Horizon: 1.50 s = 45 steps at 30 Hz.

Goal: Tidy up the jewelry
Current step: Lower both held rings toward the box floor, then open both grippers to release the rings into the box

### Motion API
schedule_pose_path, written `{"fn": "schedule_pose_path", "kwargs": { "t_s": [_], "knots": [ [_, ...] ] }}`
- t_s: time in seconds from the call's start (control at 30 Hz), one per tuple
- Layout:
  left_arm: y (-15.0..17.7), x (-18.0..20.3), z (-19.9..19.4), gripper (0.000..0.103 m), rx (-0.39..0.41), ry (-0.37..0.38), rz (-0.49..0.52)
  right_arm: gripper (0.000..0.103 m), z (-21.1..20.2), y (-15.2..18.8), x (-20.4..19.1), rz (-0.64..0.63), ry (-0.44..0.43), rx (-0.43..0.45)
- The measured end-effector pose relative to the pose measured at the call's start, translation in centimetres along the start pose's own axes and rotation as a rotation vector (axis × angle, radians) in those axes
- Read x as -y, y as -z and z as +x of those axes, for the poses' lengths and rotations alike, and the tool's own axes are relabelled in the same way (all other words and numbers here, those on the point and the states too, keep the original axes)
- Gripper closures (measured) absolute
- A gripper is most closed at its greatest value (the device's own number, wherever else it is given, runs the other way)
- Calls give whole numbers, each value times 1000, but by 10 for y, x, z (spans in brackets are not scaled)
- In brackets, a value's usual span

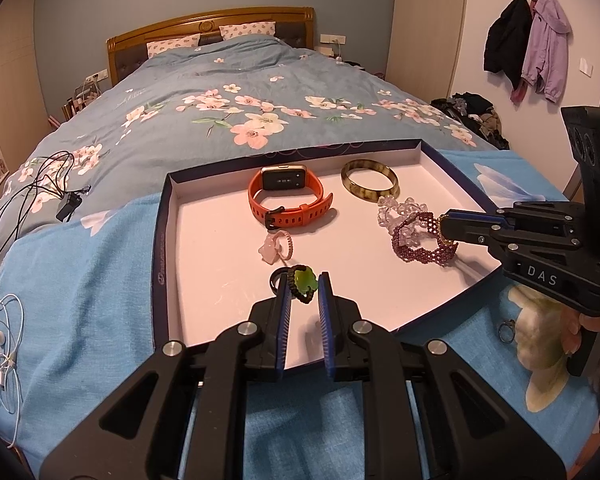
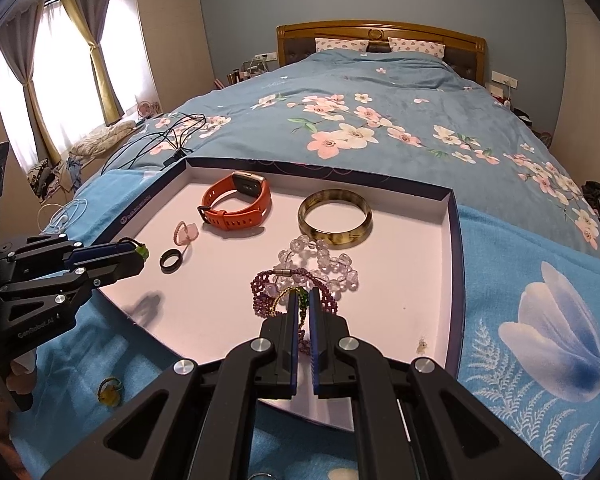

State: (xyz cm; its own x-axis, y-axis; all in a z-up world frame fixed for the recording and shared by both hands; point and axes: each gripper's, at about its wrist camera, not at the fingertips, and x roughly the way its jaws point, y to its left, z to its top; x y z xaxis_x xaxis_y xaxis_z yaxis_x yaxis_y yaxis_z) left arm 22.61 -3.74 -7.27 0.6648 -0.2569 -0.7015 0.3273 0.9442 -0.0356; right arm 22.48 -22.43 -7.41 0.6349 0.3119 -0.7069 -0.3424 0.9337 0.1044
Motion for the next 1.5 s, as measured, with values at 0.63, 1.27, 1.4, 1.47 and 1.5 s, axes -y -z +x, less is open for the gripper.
{"fn": "schedule_pose_path", "kwargs": {
  "t_s": [0.63, 1.27, 1.4, 1.47, 1.5],
  "knots": [
    [-2, -1, 11, 89, -27, -2, -14, 96, 6, -1, 0, -3, 15, -11],
    [5, 9, -31, 52, 72, -51, 25, 68, -34, 9, 0, 29, -15, 68],
    [12, 10, -46, 42, 92, -61, 36, 63, -50, 16, -3, 25, -26, 85],
    [16, 10, -53, 42, 103, -63, 39, 59, -56, 20, -4, 25, -30, 88],
    [19, 10, -58, 40, 109, -59, 42, 58, -60, 24, -5, 22, -34, 88]
  ]
}}
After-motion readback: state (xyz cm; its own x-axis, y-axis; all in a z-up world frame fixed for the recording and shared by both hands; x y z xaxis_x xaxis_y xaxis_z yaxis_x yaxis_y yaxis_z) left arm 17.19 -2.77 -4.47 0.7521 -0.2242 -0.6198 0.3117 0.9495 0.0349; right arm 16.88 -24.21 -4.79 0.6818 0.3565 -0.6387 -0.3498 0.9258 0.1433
